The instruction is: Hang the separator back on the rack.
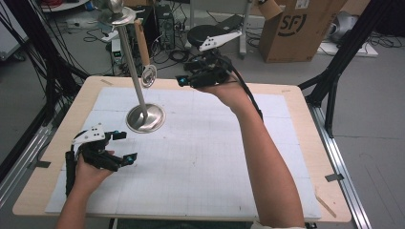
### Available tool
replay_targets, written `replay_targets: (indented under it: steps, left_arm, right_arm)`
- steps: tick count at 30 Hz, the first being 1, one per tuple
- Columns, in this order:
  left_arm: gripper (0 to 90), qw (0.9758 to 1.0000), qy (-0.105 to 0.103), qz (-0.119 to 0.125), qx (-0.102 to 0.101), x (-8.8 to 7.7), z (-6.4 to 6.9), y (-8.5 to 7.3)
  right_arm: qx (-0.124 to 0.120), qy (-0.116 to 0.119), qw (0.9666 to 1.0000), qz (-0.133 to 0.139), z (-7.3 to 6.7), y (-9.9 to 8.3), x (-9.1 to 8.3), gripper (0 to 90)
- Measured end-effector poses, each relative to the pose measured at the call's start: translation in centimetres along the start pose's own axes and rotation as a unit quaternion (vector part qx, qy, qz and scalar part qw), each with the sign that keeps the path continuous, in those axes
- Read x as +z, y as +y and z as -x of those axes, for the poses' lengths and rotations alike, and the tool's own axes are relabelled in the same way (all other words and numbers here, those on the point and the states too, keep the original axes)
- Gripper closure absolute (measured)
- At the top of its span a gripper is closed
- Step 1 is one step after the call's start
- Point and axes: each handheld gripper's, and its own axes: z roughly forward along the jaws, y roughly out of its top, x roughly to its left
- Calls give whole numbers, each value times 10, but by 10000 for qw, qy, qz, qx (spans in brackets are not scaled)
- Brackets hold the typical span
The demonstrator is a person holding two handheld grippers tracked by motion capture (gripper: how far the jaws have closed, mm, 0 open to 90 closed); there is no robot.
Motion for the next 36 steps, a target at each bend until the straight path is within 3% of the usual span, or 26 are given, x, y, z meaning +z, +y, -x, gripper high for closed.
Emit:
replay_targets:
  steps: [13, 18, 25, 36]
  left_arm:
    - [16, 10000, -7, -34, 6, 1, 1, 0]
    - [16, 10000, -5, -53, 22, 1, 1, 0]
    - [16, 10000, -4, -53, 28, 1, 2, 0]
    - [16, 10000, -4, -67, 34, 1, 2, -1]
  right_arm:
    - [102, -216, 9995, 183, -10, -59, -41, 277]
    - [165, -315, 9993, 143, -14, -85, -48, 259]
    - [229, -409, 9985, 285, -21, -108, -58, 255]
    - [547, -492, 9969, 291, -26, -157, -70, 231]
